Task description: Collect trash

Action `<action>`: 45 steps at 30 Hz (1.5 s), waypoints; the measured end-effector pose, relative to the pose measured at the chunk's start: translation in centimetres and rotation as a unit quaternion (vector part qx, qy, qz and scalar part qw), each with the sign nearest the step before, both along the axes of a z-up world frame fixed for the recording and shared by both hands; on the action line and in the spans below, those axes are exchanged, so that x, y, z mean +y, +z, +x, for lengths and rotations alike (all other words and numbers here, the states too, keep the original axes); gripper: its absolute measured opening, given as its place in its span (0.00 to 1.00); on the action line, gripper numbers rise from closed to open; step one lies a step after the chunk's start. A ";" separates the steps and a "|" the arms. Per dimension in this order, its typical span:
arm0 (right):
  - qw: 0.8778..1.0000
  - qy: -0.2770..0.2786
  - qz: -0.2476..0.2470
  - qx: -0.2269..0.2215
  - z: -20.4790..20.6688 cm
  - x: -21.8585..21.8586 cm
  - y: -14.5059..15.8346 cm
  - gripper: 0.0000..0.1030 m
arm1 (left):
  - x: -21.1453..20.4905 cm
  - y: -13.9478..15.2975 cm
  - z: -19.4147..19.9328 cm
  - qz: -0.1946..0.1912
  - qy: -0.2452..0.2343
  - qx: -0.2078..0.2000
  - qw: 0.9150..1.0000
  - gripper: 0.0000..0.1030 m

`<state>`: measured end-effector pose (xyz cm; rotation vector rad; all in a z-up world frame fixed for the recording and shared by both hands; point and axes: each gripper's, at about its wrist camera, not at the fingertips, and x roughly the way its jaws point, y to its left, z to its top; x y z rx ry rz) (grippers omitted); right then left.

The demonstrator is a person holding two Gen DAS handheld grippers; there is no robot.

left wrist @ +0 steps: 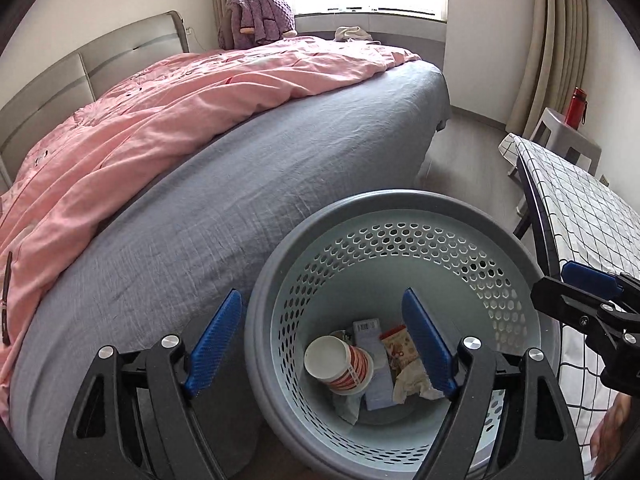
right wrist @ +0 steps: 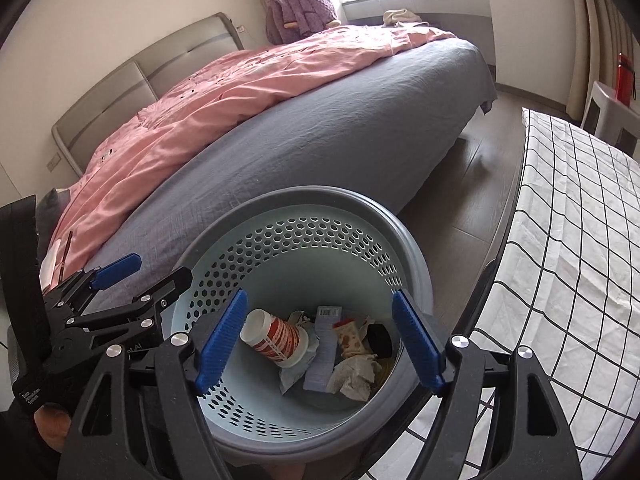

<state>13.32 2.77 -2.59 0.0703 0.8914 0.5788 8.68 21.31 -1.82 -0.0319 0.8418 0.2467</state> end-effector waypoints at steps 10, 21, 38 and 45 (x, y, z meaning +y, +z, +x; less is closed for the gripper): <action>1.000 0.000 -0.006 -0.003 -0.1 0.2 -0.1 0.72 | 0.1 0.2 -0.1 0.008 0.012 -0.003 1.000 0.77; 1.000 -0.004 -0.008 -0.002 -0.1 0.1 -0.2 0.73 | 0.4 0.4 -0.1 0.008 0.019 -0.006 1.000 0.79; 1.000 -0.006 -0.019 -0.008 -0.2 0.2 -0.4 0.80 | 0.5 0.4 -0.2 0.009 0.021 -0.009 1.000 0.80; 1.000 -0.005 -0.019 -0.008 -0.2 0.2 -0.4 0.80 | 0.7 0.4 -0.2 0.004 0.026 -0.006 1.000 0.80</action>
